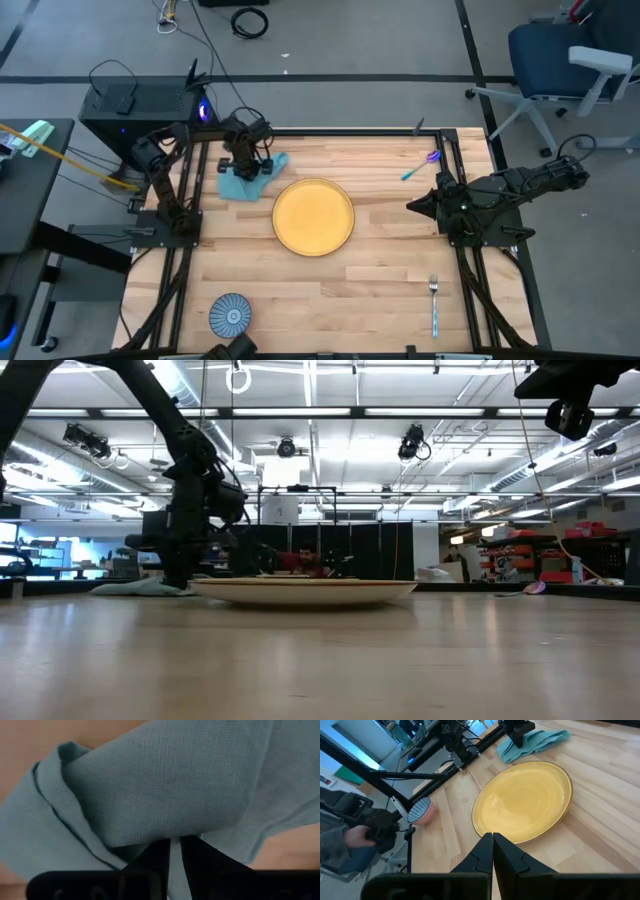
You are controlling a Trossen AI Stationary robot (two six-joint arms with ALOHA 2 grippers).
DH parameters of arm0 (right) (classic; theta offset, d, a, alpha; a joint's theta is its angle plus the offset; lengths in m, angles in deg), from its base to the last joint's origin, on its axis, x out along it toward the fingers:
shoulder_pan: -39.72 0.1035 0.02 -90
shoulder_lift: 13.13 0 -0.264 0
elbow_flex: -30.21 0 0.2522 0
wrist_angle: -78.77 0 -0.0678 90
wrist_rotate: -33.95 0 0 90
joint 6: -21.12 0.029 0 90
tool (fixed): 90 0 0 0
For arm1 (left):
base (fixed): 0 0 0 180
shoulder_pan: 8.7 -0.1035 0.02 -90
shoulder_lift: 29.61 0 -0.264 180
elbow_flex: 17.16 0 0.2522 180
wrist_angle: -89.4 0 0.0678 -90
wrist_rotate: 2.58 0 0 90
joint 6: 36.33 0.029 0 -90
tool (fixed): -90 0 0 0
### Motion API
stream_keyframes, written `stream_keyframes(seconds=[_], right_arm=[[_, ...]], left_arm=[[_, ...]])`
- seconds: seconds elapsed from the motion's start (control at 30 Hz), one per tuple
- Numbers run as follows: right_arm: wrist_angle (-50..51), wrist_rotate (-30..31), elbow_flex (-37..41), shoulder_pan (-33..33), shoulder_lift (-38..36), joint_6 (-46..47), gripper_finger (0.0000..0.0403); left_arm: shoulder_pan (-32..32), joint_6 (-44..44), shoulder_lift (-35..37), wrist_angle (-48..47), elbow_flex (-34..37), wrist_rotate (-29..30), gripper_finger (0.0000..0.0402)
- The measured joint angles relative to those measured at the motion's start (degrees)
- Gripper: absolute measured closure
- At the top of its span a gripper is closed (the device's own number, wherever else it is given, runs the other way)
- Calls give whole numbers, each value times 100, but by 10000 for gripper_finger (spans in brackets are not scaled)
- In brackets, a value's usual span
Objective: Set table place
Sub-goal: Move the blue napkin to the top left of the table, then put the blue and red bowl onto the yellow plate
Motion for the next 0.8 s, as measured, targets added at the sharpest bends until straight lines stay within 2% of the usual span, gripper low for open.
stream_keyframes(seconds=[0.33, 0.47, 0.8], right_arm=[[0, 0, 0, 0, 0, 0, 386], [-2, 0, 0, 0, 0, -3, 386], [-1, 2, 0, 0, 0, -34, 386]], left_arm=[[-71, 96, 9, -24, 7, 12, 342], [-61, 152, 215, 136, 38, 117, 336], [-25, -62, 1495, 57, 23, -22, 330]])
